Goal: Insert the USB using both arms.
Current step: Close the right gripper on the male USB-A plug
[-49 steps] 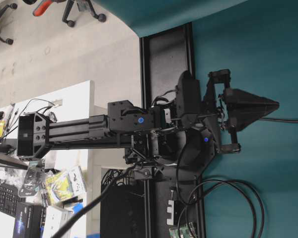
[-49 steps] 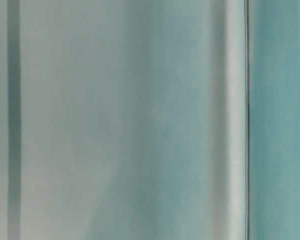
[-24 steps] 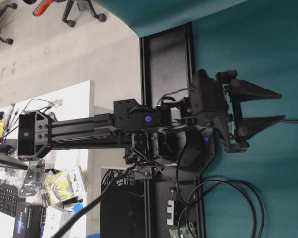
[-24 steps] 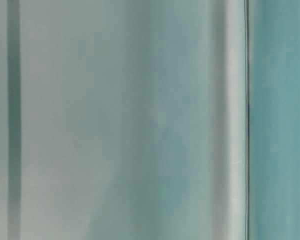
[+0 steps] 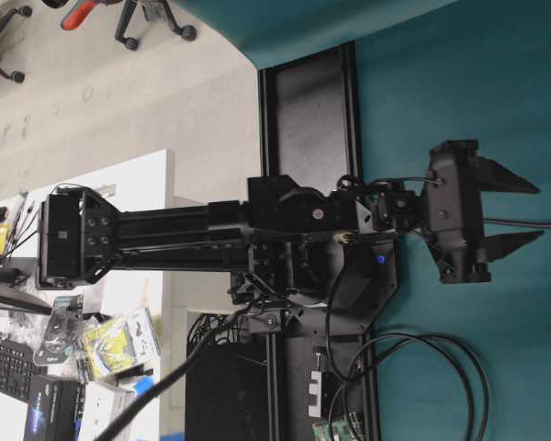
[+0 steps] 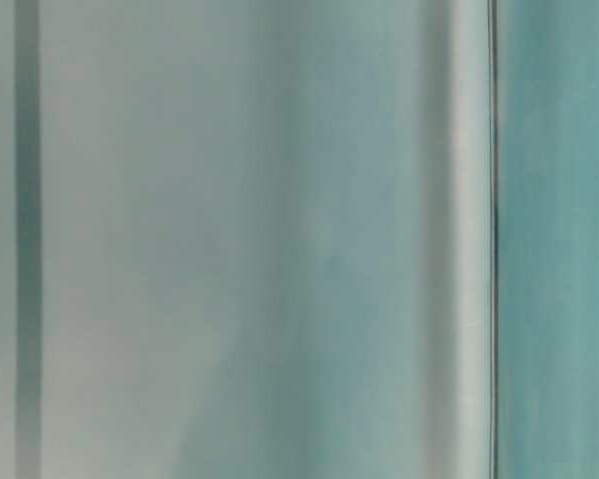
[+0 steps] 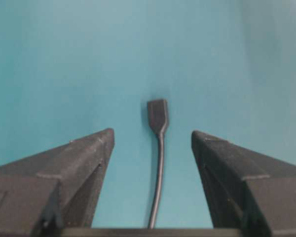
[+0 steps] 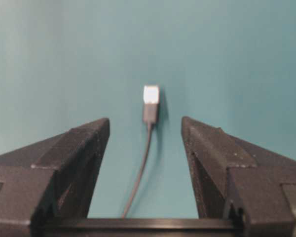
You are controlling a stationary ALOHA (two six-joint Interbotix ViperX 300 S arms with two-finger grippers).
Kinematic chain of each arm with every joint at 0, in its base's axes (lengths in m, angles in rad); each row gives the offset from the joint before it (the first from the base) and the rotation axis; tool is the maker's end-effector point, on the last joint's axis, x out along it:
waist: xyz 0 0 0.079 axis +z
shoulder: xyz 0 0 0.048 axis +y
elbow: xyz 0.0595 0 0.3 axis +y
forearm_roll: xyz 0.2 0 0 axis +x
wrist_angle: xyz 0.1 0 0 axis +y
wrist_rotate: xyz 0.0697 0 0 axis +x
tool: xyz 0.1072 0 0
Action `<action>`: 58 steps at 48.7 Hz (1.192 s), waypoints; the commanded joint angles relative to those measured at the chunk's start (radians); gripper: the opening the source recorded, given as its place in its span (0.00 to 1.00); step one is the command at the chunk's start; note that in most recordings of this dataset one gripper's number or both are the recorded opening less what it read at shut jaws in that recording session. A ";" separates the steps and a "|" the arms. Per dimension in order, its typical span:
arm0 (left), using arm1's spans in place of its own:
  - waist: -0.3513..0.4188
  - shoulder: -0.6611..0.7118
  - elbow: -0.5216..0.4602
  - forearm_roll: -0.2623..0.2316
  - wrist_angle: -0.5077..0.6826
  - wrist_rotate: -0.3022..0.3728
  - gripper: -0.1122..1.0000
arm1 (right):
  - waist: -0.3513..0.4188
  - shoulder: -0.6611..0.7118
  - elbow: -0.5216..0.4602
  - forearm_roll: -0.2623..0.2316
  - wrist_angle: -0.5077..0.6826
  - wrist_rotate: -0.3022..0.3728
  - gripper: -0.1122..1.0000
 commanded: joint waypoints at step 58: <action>0.046 0.110 -0.032 0.000 -0.060 0.017 0.79 | 0.011 0.423 -0.126 -0.026 -0.054 0.003 0.47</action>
